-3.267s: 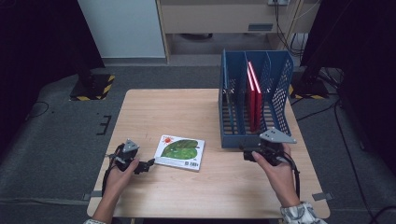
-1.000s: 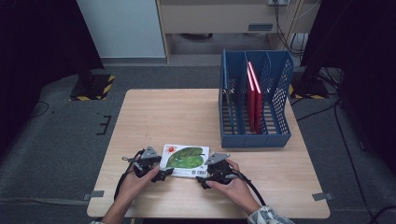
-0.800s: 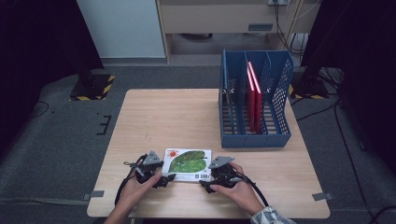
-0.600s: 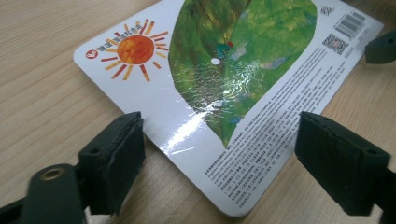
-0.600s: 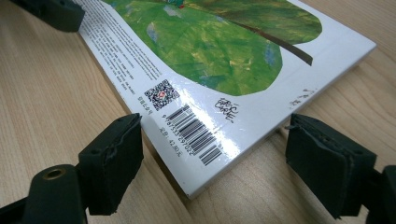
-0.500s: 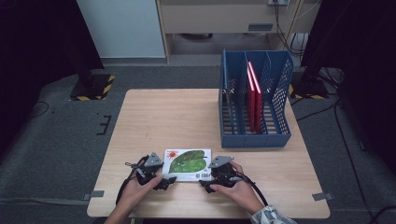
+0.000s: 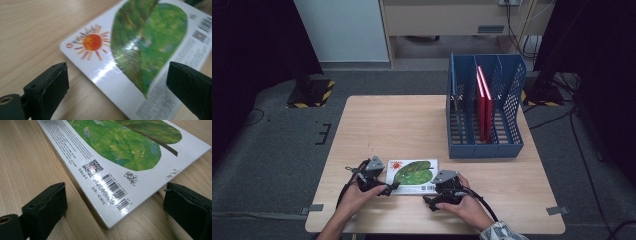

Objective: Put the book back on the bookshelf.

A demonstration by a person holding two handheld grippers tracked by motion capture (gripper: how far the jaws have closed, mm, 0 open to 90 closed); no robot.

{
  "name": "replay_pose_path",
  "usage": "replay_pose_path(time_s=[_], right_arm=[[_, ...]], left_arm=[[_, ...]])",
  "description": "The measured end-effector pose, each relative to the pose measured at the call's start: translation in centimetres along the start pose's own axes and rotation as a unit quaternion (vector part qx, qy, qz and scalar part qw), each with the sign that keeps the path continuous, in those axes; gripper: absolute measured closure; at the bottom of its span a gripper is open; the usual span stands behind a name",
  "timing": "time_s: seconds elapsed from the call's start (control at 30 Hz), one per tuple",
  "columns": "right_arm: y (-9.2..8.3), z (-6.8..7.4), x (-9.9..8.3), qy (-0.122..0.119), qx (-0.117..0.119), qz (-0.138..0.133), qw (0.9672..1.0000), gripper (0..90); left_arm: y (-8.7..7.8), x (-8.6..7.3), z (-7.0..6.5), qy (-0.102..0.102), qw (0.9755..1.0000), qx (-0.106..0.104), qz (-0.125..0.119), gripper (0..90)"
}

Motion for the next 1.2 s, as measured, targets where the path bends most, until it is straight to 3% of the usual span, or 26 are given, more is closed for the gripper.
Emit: replay_pose_path(time_s=[0.07, 0.2, 0.4, 0.67, 0.8, 0.87, 1.03, 1.13, 1.2], right_arm=[[0.1, 0.1, 0.1, -0.001, -0.002, -0.001, 1.0, 2.9], [0.3, 0.3, 0.2, 0.003, -0.007, 0.002, 1.0, 0.6], [0.4, 0.3, 0.2, 0.004, -0.006, 0.001, 1.0, 0.3], [0.2, 0.3, 0.1, 0.015, -0.017, 0.003, 0.9998, 0.2], [-0.2, 0.4, -0.2, 0.01, -0.014, 0.019, 0.9997, 0.9], [-0.5, 0.6, -0.3, 0.003, -0.009, 0.027, 0.9996, 1.3], [-0.9, 1.0, -0.4, -0.006, -0.001, 0.024, 0.9997, 9.2], [-1.2, 0.7, -0.2, -0.005, -0.004, 0.021, 0.9998, 22.4], [-1.2, 0.8, -0.1, -0.007, -0.001, 0.019, 0.9998, 24.1]], left_arm=[[-0.3, 0.5, 0.7, -0.012, 0.9998, 0.009, -0.016, 4.0], [-0.2, 0.8, 2.0, -0.025, 0.9994, 0.008, -0.021, 4.8], [0.9, 1.0, 3.4, -0.025, 0.9997, 0.003, 0.004, 6.5], [0.8, 1.3, 3.1, -0.036, 0.9993, -0.011, -0.004, 8.0], [1.7, 0.7, 2.5, -0.037, 0.9989, -0.008, 0.028, 4.9], [1.8, 0.8, 2.2, -0.023, 0.9993, -0.006, 0.029, 5.2], [1.7, 0.8, 2.7, -0.029, 0.9993, 0.001, 0.024, 6.3], [1.5, 0.8, 2.8, -0.032, 0.9993, 0.001, 0.018, 9.0], [1.5, 0.8, 2.9, -0.033, 0.9993, -0.001, 0.014, 10.1]])
Point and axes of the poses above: each handheld gripper's, and its own axes: y roughly forward along the jaws, x roughly out of its top, z roughly to its left, the point moved 8 cm from there along y, roughly forward along the jaws, and after that the axes turned 10 degrees about -x, right-handed, at the moved point
